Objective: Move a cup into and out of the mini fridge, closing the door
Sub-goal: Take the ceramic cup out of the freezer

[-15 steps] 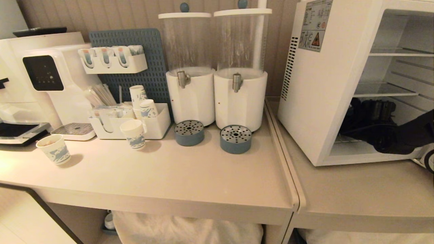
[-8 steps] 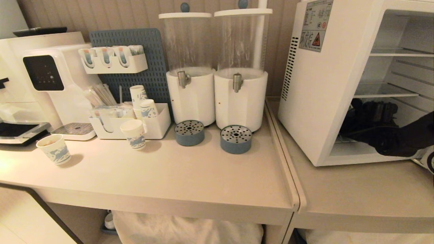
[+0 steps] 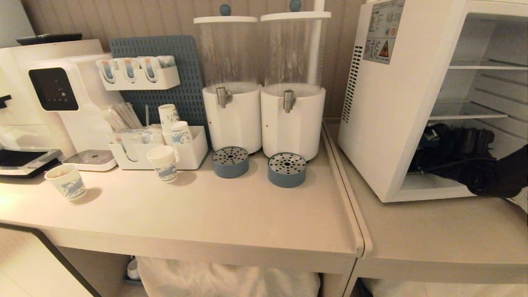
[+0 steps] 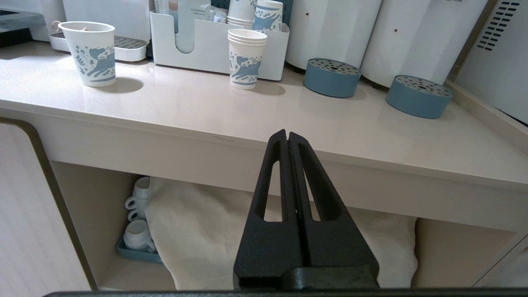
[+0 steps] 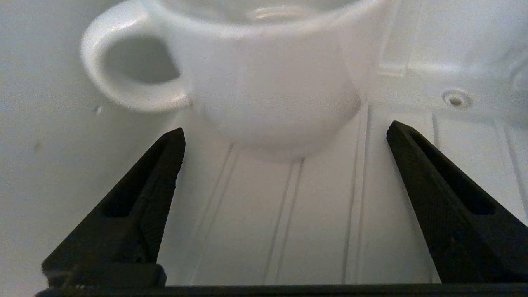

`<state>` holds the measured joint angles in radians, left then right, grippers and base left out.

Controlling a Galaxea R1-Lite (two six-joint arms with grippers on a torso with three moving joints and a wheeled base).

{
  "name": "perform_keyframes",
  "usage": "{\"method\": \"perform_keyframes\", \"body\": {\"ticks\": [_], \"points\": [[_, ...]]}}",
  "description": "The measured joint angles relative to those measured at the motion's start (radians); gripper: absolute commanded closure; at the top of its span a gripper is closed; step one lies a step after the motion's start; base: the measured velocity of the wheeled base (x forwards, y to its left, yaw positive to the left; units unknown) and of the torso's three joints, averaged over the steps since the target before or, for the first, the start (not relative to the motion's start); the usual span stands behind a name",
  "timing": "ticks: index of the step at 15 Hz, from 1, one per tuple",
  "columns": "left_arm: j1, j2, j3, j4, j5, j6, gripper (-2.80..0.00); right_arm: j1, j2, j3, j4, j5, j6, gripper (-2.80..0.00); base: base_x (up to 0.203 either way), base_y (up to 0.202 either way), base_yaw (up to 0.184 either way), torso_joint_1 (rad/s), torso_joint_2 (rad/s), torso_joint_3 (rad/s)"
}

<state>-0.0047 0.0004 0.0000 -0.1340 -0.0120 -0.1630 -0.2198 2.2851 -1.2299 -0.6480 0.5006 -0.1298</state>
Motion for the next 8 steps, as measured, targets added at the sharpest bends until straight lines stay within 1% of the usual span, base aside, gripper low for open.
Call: {"method": "perform_keyframes", "body": {"ticks": [3,8], "points": [[0.0,0.0,0.0,0.0,0.0,0.0,0.0,-0.013,-0.019,0.054,-0.052,0.001,0.004,-2.8,0.0,0.0,0.0,0.0,0.0,0.0],[0.0,0.0,0.0,0.0,0.0,0.0,0.0,-0.036,-0.066,0.123,-0.056,0.035,0.007,-2.8,0.0,0.0,0.0,0.0,0.0,0.0]]}}
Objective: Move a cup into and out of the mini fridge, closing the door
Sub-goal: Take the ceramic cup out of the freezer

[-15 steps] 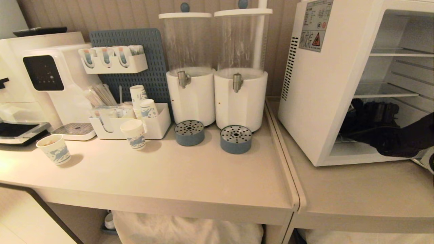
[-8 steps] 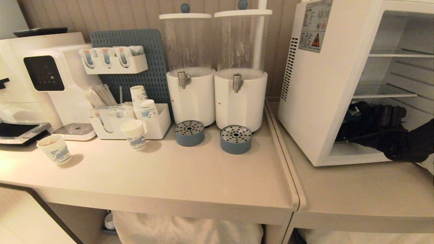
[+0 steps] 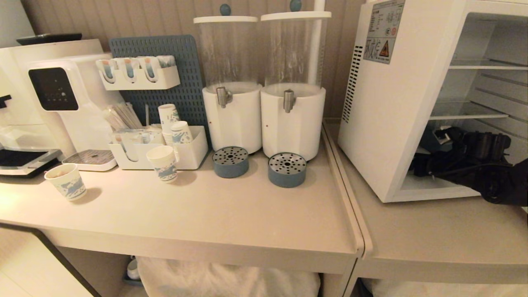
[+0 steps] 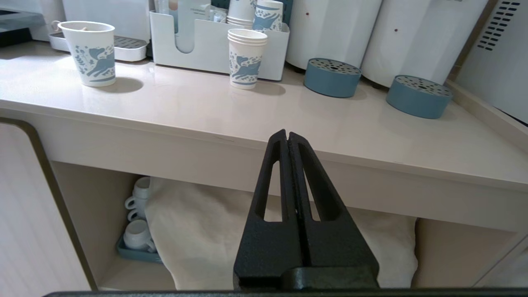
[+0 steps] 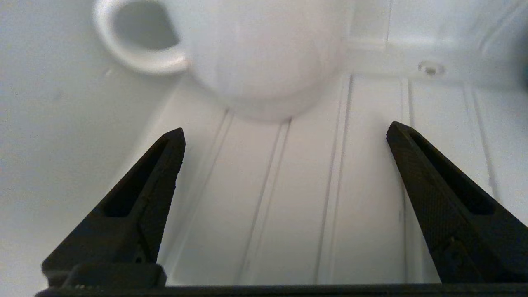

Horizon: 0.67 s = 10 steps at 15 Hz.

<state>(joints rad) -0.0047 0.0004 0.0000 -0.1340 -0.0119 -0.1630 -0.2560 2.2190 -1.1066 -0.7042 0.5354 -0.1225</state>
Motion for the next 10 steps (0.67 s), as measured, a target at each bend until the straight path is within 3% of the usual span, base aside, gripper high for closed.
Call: {"method": "perform_keyframes", "body": {"ticks": [3,6,8,10], "points": [[0.0,0.0,0.0,0.0,0.0,0.0,0.0,-0.006,-0.025,0.03,-0.012,0.003,-0.009,-2.8,0.0,0.0,0.0,0.0,0.0,0.0],[0.0,0.0,0.0,0.0,0.0,0.0,0.0,-0.001,-0.001,0.055,-0.192,-0.015,-0.01,-2.8,0.0,0.0,0.0,0.0,0.0,0.0],[0.001,0.0,0.0,0.0,0.0,0.0,0.0,0.021,0.032,0.062,-0.336,-0.068,-0.005,-2.8,0.0,0.0,0.0,0.0,0.0,0.0],[0.0,0.0,0.0,0.0,0.0,0.001,0.0,0.034,0.044,0.056,-0.333,-0.075,-0.004,-2.8,0.0,0.0,0.0,0.0,0.0,0.0]]}}
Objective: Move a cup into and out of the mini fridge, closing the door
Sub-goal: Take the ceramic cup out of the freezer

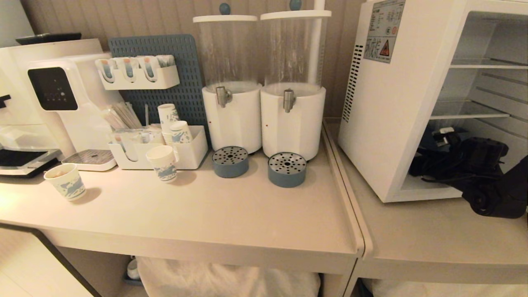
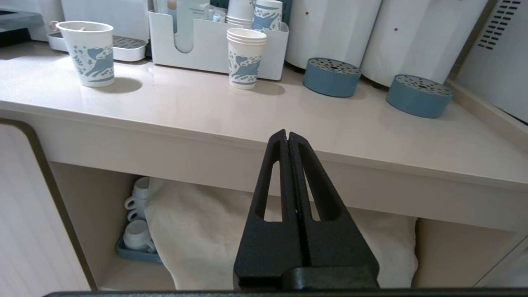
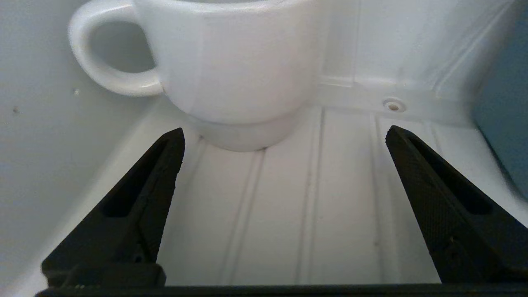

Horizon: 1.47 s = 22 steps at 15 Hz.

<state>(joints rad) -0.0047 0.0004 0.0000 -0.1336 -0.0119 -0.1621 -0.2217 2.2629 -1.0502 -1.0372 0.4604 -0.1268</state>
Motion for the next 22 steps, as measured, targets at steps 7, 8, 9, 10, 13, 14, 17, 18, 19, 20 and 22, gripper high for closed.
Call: {"method": "perform_keyframes", "body": {"ticks": [7,8,9,10,13,14,17,18,19,20,22], "points": [[0.0,0.0,0.0,0.0,0.0,-0.001,0.0,0.046,0.007,-0.046,0.057,0.002,0.0,-2.8,0.0,0.0,0.0,0.0,0.0,0.0],[0.0,0.0,0.0,0.0,0.0,0.0,0.0,0.048,0.006,-0.051,0.068,0.003,0.0,-2.8,0.0,0.0,0.0,0.0,0.0,0.0],[0.0,0.0,0.0,0.0,0.0,-0.001,0.0,0.049,0.006,-0.059,0.076,0.003,0.0,-2.8,0.0,0.0,0.0,0.0,0.0,0.0],[0.0,0.0,0.0,0.0,0.0,-0.001,0.0,0.05,0.006,-0.067,0.083,0.003,0.0,-2.8,0.0,0.0,0.0,0.0,0.0,0.0],[0.0,0.0,0.0,0.0,0.0,0.0,0.0,0.05,0.005,-0.098,0.135,0.003,-0.001,-2.8,0.0,0.0,0.0,0.0,0.0,0.0],[0.0,0.0,0.0,0.0,0.0,0.0,0.0,0.049,0.005,-0.109,0.146,0.004,-0.001,-2.8,0.0,0.0,0.0,0.0,0.0,0.0],[0.0,0.0,0.0,0.0,0.0,-0.001,0.0,0.049,0.011,-0.132,0.147,0.013,-0.001,-2.8,0.0,0.0,0.0,0.0,0.0,0.0],[0.0,0.0,0.0,0.0,0.0,0.0,0.0,0.049,0.014,-0.136,0.147,0.015,-0.001,-2.8,0.0,0.0,0.0,0.0,0.0,0.0],[0.0,0.0,0.0,0.0,0.0,0.0,0.0,0.049,0.018,-0.141,0.147,0.015,0.0,-2.8,0.0,0.0,0.0,0.0,0.0,0.0],[0.0,0.0,0.0,0.0,0.0,-0.001,0.0,0.049,0.023,-0.147,0.147,0.015,0.0,-2.8,0.0,0.0,0.0,0.0,0.0,0.0],[0.0,0.0,0.0,0.0,0.0,0.0,0.0,0.048,0.031,-0.158,0.159,0.015,-0.001,-2.8,0.0,0.0,0.0,0.0,0.0,0.0]]}}
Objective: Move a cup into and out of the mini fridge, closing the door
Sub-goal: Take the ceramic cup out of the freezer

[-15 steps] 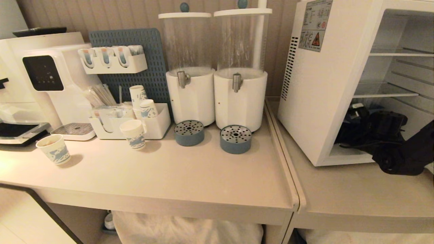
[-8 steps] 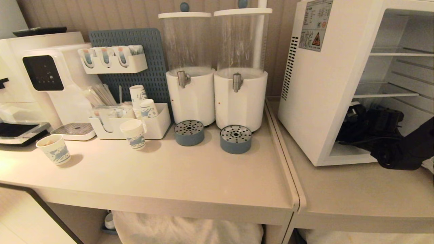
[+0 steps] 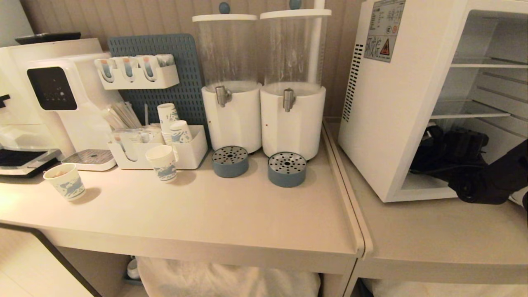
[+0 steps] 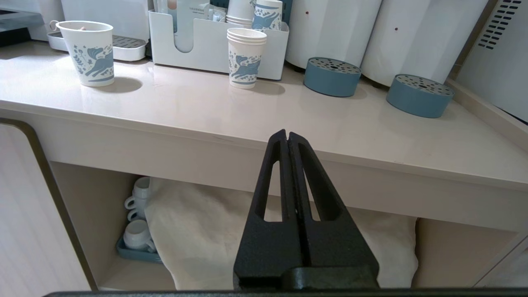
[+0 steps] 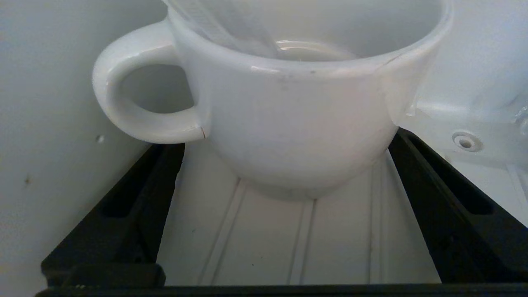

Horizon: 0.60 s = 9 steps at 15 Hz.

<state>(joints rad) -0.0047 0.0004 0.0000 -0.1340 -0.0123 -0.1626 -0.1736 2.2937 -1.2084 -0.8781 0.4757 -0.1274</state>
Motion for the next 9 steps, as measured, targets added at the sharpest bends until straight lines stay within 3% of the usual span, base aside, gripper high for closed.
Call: {"method": "perform_keyframes", "body": {"ticks": [4,5,9], "points": [[0.0,0.0,0.0,0.0,0.0,0.0,0.0,0.0,0.012,-0.022,0.015,0.0,0.001,-2.8,0.0,0.0,0.0,0.0,0.0,0.0],[0.0,0.0,0.0,0.0,0.0,0.0,0.0,0.0,0.014,-0.026,0.016,0.0,0.0,0.0,0.0,0.0,0.0,0.0,0.0,0.0],[0.0,0.0,0.0,0.0,0.0,0.0,0.0,0.0,0.018,-0.033,0.029,0.0,0.001,0.0,0.0,0.0,0.0,0.0,0.0,0.0]]}}
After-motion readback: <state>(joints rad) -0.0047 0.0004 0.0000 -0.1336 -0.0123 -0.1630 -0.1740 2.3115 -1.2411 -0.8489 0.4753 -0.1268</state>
